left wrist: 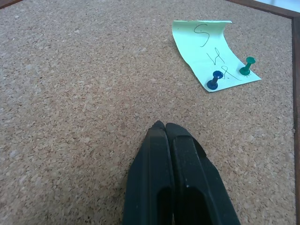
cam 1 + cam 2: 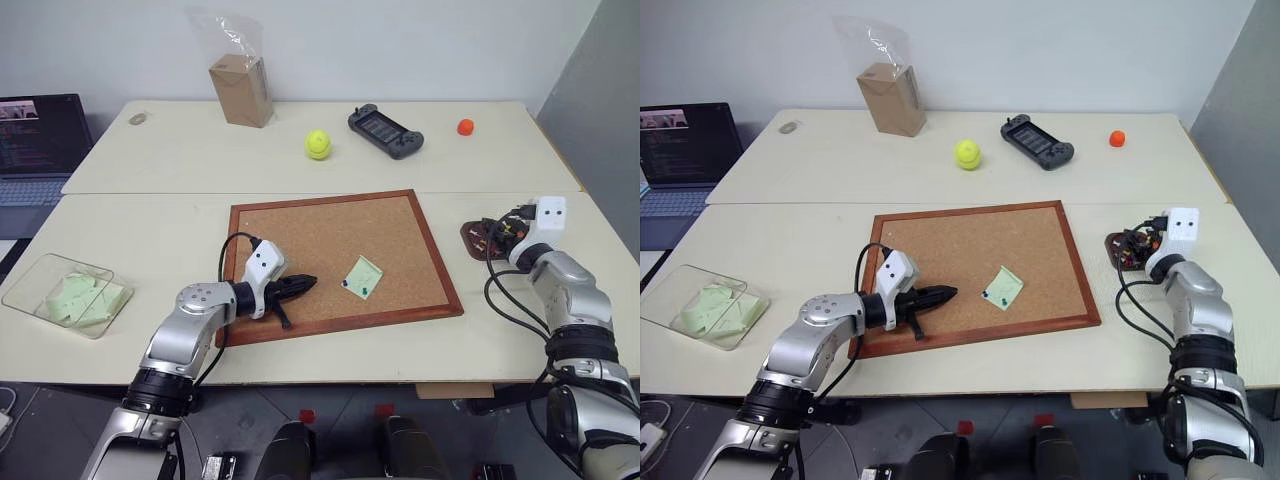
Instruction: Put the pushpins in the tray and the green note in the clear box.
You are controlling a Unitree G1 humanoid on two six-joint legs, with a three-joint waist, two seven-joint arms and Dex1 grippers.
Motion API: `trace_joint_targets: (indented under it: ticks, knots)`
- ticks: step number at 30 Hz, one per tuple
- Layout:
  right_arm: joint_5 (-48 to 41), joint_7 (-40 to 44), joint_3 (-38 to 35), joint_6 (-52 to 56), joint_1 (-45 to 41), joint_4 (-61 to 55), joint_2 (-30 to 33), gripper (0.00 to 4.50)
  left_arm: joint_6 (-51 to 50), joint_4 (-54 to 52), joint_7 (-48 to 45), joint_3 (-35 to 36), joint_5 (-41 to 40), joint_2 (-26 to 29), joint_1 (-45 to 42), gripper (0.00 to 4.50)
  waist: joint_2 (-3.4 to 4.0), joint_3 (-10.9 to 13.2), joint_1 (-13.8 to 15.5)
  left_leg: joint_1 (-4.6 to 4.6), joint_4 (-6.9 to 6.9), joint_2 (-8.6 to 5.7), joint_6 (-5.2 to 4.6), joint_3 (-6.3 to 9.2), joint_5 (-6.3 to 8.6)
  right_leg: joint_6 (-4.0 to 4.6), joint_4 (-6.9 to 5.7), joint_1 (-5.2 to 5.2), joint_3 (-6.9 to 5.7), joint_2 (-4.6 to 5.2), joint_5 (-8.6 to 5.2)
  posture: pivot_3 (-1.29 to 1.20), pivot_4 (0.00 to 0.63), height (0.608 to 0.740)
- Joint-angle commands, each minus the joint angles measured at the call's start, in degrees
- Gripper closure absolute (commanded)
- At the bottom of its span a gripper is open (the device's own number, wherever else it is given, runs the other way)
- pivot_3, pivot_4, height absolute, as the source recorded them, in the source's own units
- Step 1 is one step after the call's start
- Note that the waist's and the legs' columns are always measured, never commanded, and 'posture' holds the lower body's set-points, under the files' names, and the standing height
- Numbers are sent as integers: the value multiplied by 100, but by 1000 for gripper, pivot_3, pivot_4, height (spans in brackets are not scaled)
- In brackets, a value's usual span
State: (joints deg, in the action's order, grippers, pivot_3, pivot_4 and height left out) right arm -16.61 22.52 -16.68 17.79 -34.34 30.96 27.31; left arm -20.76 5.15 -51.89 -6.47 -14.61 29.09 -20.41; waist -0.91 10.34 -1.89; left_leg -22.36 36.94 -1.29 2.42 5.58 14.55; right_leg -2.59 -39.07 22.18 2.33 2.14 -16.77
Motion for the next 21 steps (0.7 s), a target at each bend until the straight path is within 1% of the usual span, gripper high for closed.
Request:
trace_joint_targets:
  ticks: [1,10,15,21]
  knots:
    - [-325,71,-204,283,5,-390,-32,1865,-7,98,-60,-131,91,-26,-21,4500,0,0,0,0,0,0,0,0,0,0,0,0,0,0,0,0,150,740]
    - [-805,-180,-571,950,-135,-354,-182,1865,-13,91,-73,-126,90,-7,-24,4500,0,0,2,0,1,0,0,4,0,0,-1,-1,-1,1,0,0,150,740]
    - [-632,-181,-423,853,-125,-264,-125,1865,-10,97,-57,-114,93,-7,-22,4500,0,0,1,0,1,-1,0,3,0,0,0,0,1,1,0,0,150,740]
    - [-671,-225,-481,829,-188,-252,-138,1865,-3,99,-54,-105,91,-4,-19,4500,1,0,1,0,1,-1,-1,0,0,0,-1,0,0,1,0,0,150,740]
